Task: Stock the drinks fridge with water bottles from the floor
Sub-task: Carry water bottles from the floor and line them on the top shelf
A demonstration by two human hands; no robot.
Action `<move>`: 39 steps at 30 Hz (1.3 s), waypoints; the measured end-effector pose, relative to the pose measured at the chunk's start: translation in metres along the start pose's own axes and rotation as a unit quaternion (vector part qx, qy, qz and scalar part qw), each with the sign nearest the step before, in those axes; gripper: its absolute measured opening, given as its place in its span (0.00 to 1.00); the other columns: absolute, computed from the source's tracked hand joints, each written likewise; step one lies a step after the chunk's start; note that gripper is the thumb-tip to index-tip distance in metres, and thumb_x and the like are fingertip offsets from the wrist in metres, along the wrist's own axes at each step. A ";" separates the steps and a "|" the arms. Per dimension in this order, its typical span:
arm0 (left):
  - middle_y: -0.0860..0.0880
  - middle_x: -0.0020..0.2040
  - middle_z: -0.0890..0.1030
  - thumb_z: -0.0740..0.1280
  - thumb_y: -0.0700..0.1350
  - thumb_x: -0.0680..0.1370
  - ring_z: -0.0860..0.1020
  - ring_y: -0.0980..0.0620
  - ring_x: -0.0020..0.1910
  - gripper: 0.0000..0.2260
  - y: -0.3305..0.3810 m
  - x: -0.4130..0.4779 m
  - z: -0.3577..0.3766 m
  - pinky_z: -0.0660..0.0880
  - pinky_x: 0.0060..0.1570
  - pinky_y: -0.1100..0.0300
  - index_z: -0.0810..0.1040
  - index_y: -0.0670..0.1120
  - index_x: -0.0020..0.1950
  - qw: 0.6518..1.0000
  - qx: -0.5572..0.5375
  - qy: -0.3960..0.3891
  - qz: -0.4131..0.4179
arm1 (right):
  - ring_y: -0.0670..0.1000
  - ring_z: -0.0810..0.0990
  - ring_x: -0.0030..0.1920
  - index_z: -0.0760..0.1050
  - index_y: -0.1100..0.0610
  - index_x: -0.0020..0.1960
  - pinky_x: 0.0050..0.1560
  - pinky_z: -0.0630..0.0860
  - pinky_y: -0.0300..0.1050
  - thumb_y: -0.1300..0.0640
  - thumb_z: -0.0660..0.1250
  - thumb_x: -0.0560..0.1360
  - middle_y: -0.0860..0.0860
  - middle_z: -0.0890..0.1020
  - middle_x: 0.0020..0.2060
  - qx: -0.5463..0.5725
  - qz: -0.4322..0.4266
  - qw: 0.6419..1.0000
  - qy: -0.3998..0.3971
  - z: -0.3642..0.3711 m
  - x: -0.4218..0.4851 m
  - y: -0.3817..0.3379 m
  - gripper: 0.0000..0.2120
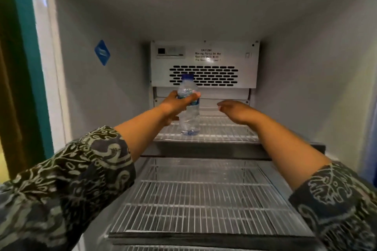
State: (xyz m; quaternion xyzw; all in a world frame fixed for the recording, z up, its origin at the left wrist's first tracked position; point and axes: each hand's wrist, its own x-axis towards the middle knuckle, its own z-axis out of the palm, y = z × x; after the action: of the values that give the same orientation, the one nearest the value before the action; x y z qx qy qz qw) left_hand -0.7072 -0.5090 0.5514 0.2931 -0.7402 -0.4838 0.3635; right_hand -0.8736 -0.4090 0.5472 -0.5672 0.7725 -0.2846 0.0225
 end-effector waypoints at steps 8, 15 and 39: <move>0.43 0.65 0.74 0.50 0.68 0.75 0.74 0.46 0.60 0.31 0.000 0.001 -0.024 0.69 0.62 0.52 0.68 0.48 0.68 0.993 0.065 -0.097 -0.022 | 0.53 0.74 0.59 0.68 0.54 0.68 0.55 0.76 0.48 0.45 0.58 0.79 0.53 0.74 0.64 0.266 -0.009 0.963 0.039 -0.013 0.011 -0.042 0.21; 0.43 0.63 0.70 0.47 0.56 0.82 0.70 0.44 0.62 0.25 -0.022 0.005 -0.040 0.65 0.65 0.49 0.60 0.42 0.73 0.964 0.263 -0.035 -0.009 | 0.50 0.75 0.46 0.71 0.54 0.54 0.39 0.73 0.40 0.42 0.73 0.68 0.49 0.76 0.48 0.075 -0.054 0.994 0.059 0.008 0.026 -0.079 0.23; 0.48 0.78 0.44 0.50 0.65 0.78 0.49 0.46 0.77 0.34 -0.032 0.061 0.059 0.46 0.74 0.49 0.38 0.54 0.77 0.799 0.514 -0.311 -0.027 | 0.58 0.74 0.63 0.66 0.63 0.68 0.62 0.72 0.47 0.54 0.78 0.65 0.58 0.75 0.64 0.045 0.146 0.968 0.199 -0.072 0.088 0.099 0.37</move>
State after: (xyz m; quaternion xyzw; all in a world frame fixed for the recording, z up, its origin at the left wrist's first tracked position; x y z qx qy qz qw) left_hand -0.7874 -0.5387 0.5217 0.2907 -0.9451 -0.1071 -0.1039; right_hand -1.0165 -0.4384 0.5867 -0.3784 0.8222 -0.4202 -0.0652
